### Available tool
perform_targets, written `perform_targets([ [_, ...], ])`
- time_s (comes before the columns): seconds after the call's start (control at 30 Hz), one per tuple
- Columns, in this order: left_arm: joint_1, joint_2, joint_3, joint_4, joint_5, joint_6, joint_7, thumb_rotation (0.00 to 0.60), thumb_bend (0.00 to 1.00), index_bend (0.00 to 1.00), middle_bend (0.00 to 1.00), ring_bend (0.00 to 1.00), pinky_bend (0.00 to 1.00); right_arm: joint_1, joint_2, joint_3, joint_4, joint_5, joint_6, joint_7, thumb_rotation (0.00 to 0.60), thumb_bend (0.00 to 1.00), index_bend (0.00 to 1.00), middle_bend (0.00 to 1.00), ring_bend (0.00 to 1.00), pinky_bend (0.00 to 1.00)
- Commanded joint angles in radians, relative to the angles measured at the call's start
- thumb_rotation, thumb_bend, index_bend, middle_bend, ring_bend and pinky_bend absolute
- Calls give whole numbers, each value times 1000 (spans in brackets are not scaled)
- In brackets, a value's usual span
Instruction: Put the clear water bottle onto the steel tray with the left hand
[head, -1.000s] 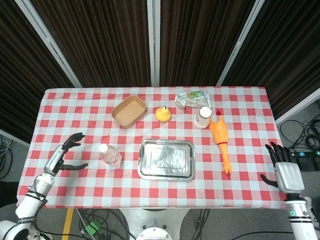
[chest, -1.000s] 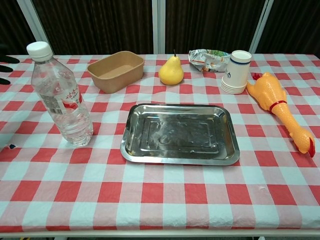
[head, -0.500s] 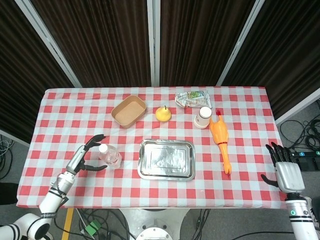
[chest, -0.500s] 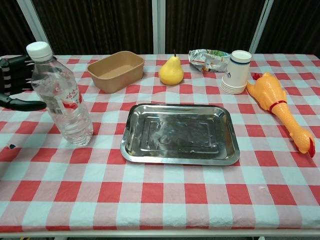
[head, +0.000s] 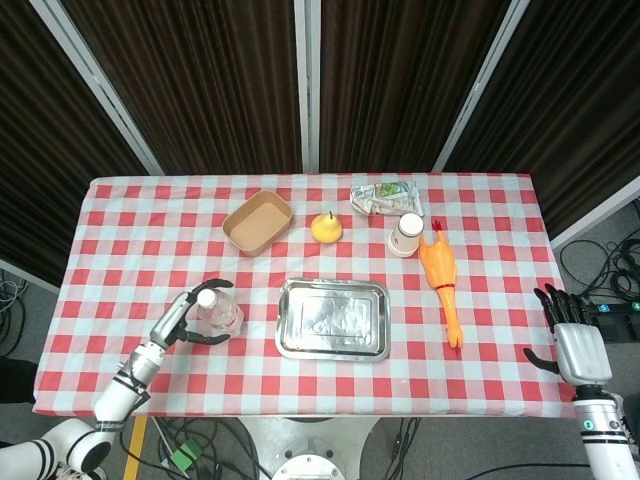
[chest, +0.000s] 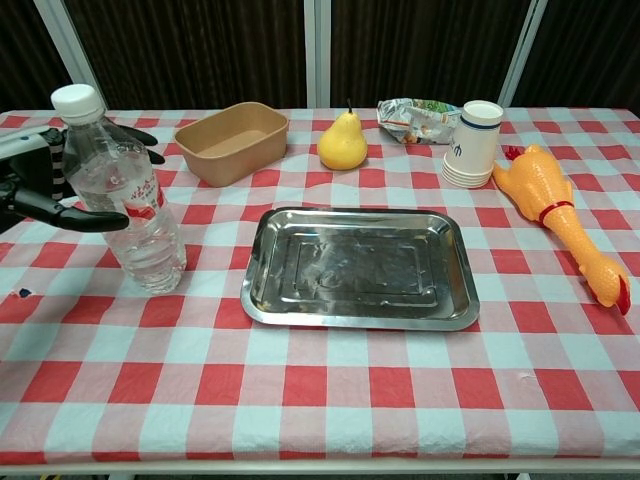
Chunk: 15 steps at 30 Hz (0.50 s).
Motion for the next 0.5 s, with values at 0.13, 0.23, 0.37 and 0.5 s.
perform_targets([
  [0.13, -14, 0, -2, 6, -20, -22, -21, 600, 68, 433, 441, 269, 272, 0, 0, 1, 1, 3, -2, 0, 600, 110, 0, 0, 0, 0],
  [0.23, -18, -3, -12, 6, -40, -31, -31, 600, 99, 469, 482, 316, 322, 0, 0, 0, 2, 4, -4, 2, 600, 110, 0, 0, 0, 0],
  [0.37, -38, -17, -39, 6, -65, -46, -20, 600, 142, 510, 536, 373, 379, 0, 0, 1, 3, 5, -5, 3, 600, 110, 0, 0, 0, 0],
  [0.5, -69, -13, -83, -5, -70, -44, -7, 600, 161, 542, 580, 419, 424, 0, 0, 2, 3, 7, -5, 4, 600, 110, 0, 0, 0, 0],
])
